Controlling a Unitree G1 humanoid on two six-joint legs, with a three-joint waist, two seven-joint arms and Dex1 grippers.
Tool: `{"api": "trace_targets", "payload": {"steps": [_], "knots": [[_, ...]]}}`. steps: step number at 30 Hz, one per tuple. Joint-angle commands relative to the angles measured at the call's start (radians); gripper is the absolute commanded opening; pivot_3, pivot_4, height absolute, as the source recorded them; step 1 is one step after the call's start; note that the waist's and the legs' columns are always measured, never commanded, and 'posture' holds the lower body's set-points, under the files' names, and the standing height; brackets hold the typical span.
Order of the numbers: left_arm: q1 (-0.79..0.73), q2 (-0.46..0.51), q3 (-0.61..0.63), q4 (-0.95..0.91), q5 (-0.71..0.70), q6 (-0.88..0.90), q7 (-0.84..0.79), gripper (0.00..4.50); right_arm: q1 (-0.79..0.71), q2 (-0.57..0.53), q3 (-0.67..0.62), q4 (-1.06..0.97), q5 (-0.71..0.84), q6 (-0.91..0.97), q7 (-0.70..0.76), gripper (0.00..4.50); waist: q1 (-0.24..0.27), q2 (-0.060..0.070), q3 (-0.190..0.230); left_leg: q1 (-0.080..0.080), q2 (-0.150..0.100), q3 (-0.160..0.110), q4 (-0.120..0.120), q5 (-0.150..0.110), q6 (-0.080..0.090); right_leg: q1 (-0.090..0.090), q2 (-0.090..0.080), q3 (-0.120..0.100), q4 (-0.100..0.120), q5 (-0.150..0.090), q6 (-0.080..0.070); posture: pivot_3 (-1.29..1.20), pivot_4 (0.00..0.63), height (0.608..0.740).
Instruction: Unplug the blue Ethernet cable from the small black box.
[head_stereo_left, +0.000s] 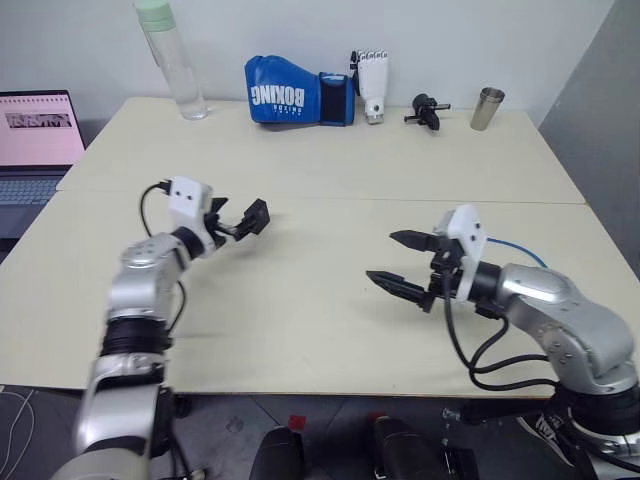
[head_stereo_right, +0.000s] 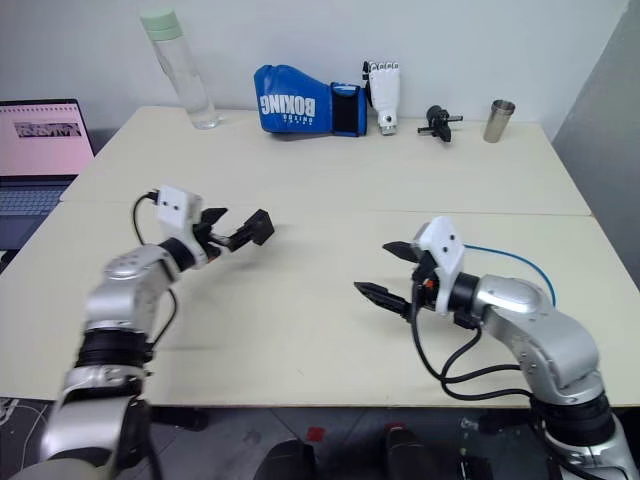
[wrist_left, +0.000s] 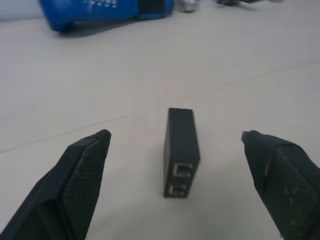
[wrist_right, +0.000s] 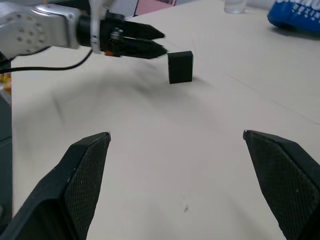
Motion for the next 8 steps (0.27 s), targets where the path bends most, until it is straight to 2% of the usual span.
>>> {"api": "trace_targets", "payload": {"steps": [1, 4, 8], "knots": [[0.054, 0.174, 0.04, -0.152, -0.092, 0.137, -0.196, 4.49, -0.004, -0.081, -0.166, -0.004, 0.163, 0.114, 0.022, 4.5, 0.0, 0.0, 0.0, 0.0, 0.0, 0.0, 0.0, 0.0, 0.0, 0.0, 0.0, 0.0, 0.0, 0.0, 0.0, 0.0, 0.15, 0.74], [0.129, 0.286, 0.051, -0.174, -0.107, 0.152, -0.303, 4.49, -0.012, -0.153, -0.234, 0.038, 0.219, 0.165, 0.038, 4.5, 0.0, 0.0, 0.0, 0.001, 0.0, 0.001, 0.0, 0.0, 0.0, 0.0, 0.0, 0.0, 0.0, 0.0, 0.0, 0.0, 0.15, 0.74], [0.144, 0.305, 0.067, -0.183, -0.117, 0.157, -0.308, 4.49, 0.013, -0.205, -0.236, 0.062, 0.213, 0.148, 0.072, 4.5, 0.004, 0.0, 0.0, 0.001, 0.0, 0.001, 0.0, 0.0, 0.001, 0.0, 0.0, -0.001, 0.0, -0.001, -0.001, 0.0, 0.15, 0.74]]}}
